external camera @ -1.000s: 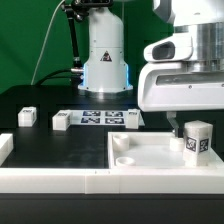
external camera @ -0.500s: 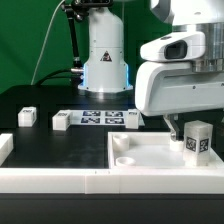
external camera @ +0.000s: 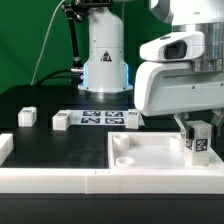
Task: Assemble one leg
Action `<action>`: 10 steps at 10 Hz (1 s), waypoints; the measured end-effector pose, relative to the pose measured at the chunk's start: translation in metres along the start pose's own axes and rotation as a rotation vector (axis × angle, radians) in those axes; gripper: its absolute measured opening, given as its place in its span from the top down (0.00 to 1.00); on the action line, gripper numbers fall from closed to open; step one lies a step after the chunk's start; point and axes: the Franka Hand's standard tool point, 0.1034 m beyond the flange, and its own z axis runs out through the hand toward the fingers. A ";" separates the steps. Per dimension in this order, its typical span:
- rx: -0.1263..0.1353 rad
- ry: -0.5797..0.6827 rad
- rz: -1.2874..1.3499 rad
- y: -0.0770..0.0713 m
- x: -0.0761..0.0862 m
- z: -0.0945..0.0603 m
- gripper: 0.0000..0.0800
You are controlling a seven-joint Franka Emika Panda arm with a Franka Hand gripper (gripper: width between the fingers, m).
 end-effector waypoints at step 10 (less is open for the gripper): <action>0.028 0.017 1.027 0.010 -0.002 0.000 0.63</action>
Offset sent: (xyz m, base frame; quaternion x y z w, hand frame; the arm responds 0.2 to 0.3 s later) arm -0.0089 -0.0057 0.0030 -0.0034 0.0229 0.3223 0.9464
